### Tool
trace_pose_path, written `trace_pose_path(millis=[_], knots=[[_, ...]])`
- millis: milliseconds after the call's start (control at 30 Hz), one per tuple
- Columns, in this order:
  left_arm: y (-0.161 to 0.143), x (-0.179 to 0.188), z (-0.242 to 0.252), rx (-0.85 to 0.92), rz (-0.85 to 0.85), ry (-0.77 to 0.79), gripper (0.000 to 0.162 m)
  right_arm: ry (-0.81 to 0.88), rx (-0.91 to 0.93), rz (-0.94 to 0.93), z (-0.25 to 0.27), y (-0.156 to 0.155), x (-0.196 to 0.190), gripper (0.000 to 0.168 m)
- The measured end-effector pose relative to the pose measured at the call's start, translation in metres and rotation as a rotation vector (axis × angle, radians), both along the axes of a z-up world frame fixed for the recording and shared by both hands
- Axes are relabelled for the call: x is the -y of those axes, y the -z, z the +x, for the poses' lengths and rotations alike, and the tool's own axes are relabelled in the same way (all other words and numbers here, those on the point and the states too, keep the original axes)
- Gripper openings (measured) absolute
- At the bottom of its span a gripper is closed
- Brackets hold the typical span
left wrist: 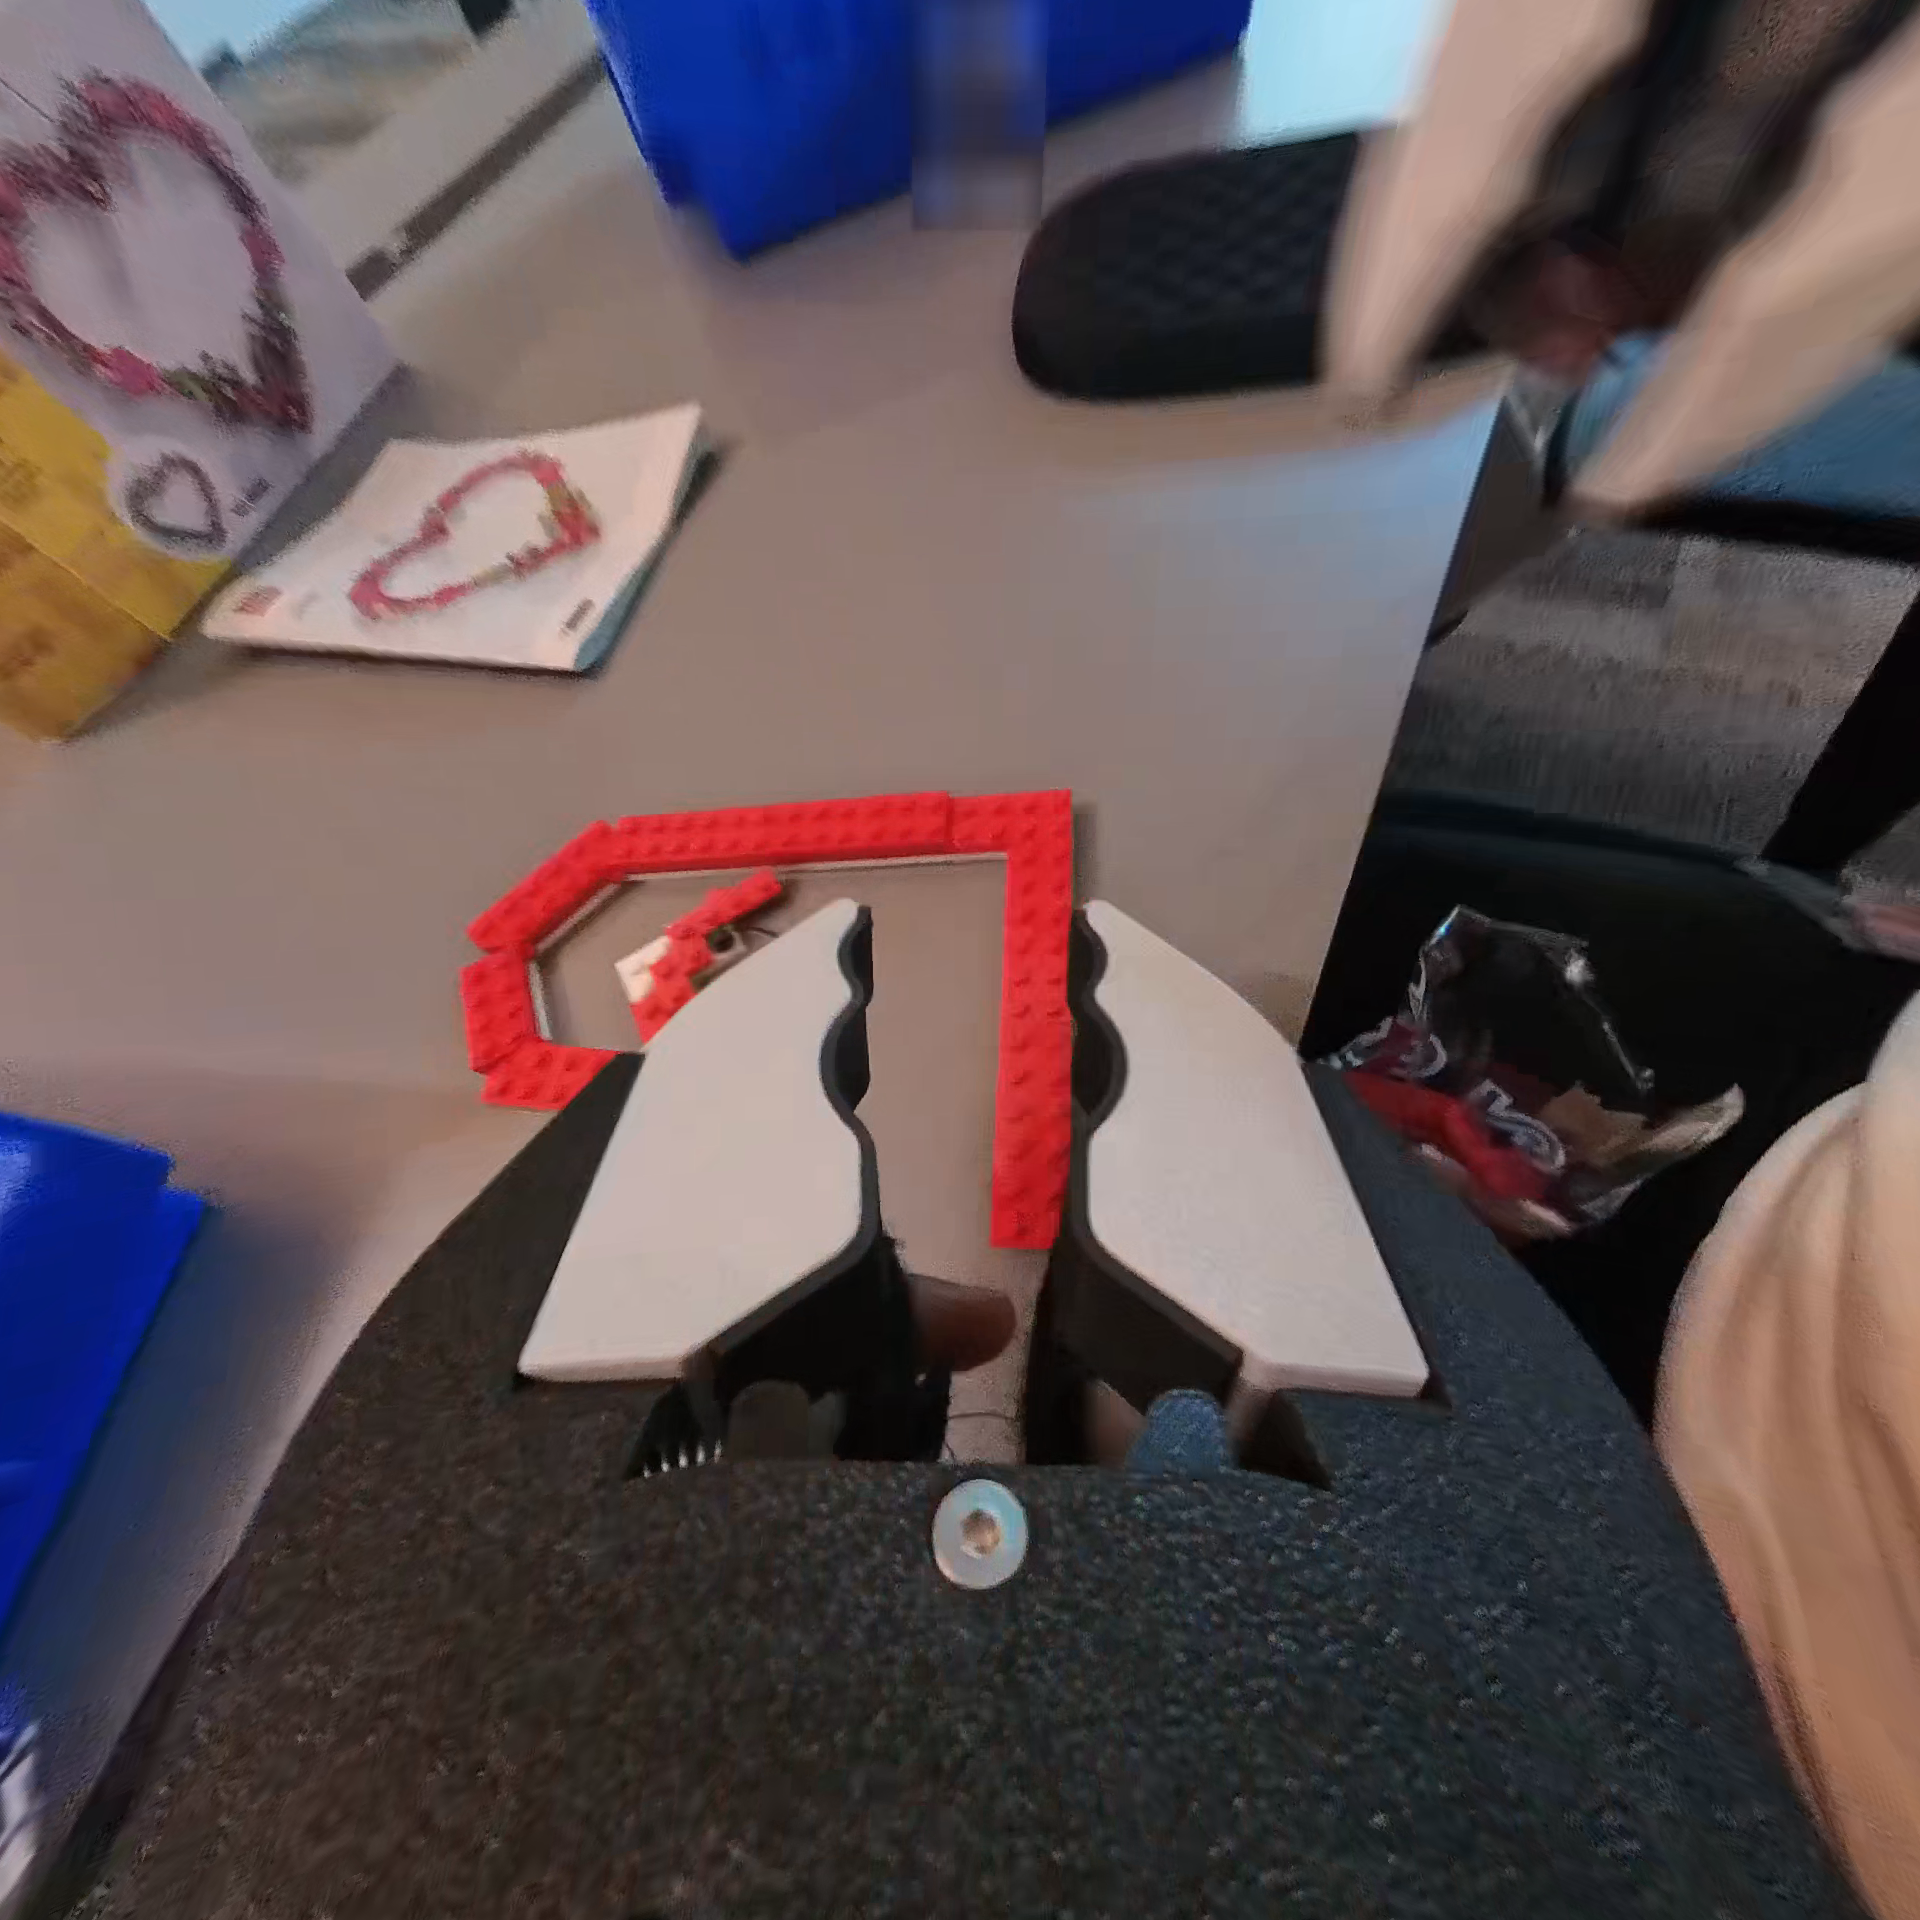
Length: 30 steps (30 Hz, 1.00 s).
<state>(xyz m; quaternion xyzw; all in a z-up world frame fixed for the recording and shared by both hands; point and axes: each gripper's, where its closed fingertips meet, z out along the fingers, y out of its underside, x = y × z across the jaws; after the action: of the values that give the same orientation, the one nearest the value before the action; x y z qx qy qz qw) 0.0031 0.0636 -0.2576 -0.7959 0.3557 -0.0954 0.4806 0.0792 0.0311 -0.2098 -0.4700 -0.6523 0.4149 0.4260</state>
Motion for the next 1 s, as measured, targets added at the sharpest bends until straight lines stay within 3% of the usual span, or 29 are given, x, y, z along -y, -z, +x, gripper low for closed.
trace_pose_path(millis=[67, 133, 200, 300, 400, 500, 600, 700, 767, 833, 1000], knots=[[0.023, 0.0, 0.006, -0.09, -0.065, -0.006, 0.034, 0.187, 0.152, -0.05, -0.014, 0.015, -0.046, 0.042], [0.046, 0.002, 0.003, -0.228, -0.144, -0.025, 0.027, 0.302, 0.255, -0.129, -0.027, 0.037, -0.071, 0.044], [0.048, 0.005, 0.017, -0.182, -0.175, -0.005, 0.018, 0.332, 0.337, -0.191, -0.04, 0.061, -0.074, 0.04], [0.051, 0.011, 0.055, 0.041, -0.253, 0.033, 0.021, 0.4, 0.453, -0.187, -0.047, 0.088, -0.081, 0.04], [0.029, 0.009, 0.054, 0.102, -0.172, 0.03, 0.022, 0.42, 0.538, -0.161, -0.037, 0.099, -0.088, 0.039], [-0.027, -0.008, 0.028, 0.082, 0.106, 0.073, 0.023, 0.443, 0.557, -0.154, -0.016, 0.09, -0.091, 0.041], [-0.028, -0.024, 0.025, -0.152, 0.147, 0.293, 0.034, 0.429, 0.523, -0.255, -0.008, 0.083, -0.079, 0.041], [0.005, -0.044, 0.037, -0.391, 0.084, 0.544, 0.035, 0.439, 0.558, -0.247, -0.007, 0.097, -0.077, 0.042], [0.024, -0.05, 0.045, -0.499, 0.038, 0.691, 0.032, 0.433, 0.555, -0.206, -0.007, 0.1, -0.08, 0.031], [0.033, -0.052, 0.055, -0.531, 0.021, 0.805, 0.028, 0.406, 0.55, -0.178, -0.006, 0.101, -0.082, 0.019], [0.045, -0.05, 0.066, -0.542, -0.097, 0.918, 0.021, 0.197, 0.544, -0.139, -0.007, 0.101, -0.077, 0.018]])
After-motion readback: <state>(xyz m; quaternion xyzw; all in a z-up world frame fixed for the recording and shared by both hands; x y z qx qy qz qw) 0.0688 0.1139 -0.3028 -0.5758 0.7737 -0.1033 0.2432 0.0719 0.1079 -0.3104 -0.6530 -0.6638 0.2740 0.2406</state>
